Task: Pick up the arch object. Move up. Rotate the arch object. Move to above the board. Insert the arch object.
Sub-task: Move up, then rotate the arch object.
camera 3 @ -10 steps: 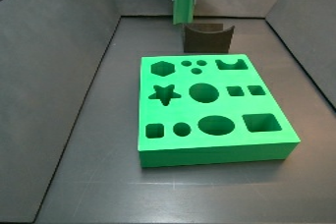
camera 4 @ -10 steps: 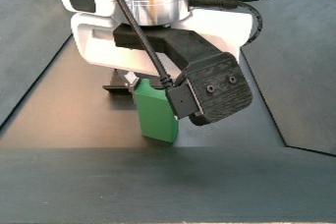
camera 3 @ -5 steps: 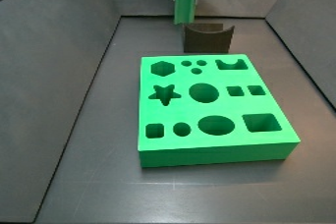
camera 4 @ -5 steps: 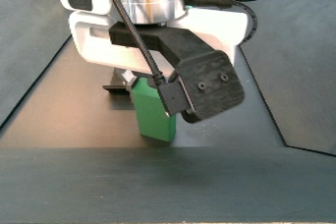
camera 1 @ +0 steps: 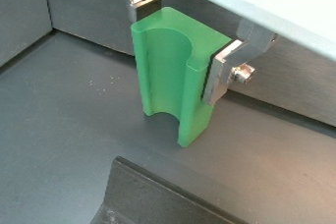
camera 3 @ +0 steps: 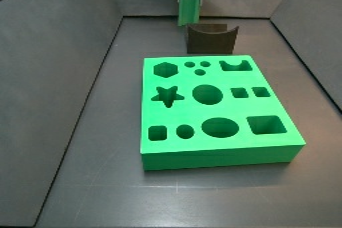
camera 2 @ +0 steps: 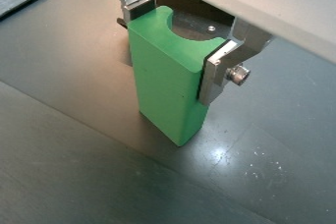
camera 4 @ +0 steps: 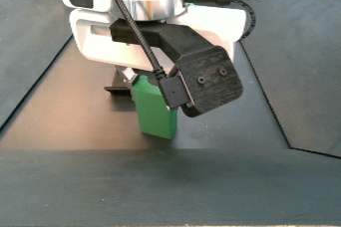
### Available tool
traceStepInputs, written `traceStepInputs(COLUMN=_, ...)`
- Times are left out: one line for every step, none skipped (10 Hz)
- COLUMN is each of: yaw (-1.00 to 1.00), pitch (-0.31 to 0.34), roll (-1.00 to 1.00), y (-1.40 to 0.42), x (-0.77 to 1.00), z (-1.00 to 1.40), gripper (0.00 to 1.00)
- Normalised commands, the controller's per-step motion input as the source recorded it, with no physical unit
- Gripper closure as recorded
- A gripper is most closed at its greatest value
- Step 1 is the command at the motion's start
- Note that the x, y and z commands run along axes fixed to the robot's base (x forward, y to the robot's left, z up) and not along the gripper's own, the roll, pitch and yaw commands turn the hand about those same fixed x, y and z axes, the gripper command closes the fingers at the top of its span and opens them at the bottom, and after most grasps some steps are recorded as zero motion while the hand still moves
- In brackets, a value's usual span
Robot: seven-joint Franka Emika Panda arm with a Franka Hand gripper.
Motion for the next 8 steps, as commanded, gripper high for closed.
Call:
traceStepInputs(yaw=0.0, pitch=0.0, roll=0.0, y=0.0, x=0.0, z=0.83, gripper=1.0)
traceStepInputs(yaw=-0.03, pitch=0.004, roll=0.01, y=0.07, x=-0.02, z=0.8, gripper=1.0)
traceStepInputs(yaw=-0.03, pitch=0.014, roll=0.01, y=0.05, x=-0.03, z=0.67, gripper=1.0)
traceStepInputs(yaw=-0.03, pitch=0.014, roll=0.01, y=0.03, x=-0.02, z=0.56, gripper=1.0)
traceStepInputs(yaw=-0.03, pitch=0.024, roll=0.02, y=0.02, x=-0.02, z=0.32, gripper=1.0)
traceStepInputs(yaw=0.0, pitch=0.0, roll=0.0, y=-1.0, x=-0.75, z=0.74, gripper=1.0)
traceStepInputs(yaw=0.02, pitch=-0.027, roll=0.02, y=-1.0, x=-0.75, z=0.72, gripper=1.0)
traceStepInputs(yaw=0.03, pitch=-0.047, roll=0.04, y=-1.0, x=-0.76, z=0.72, gripper=1.0)
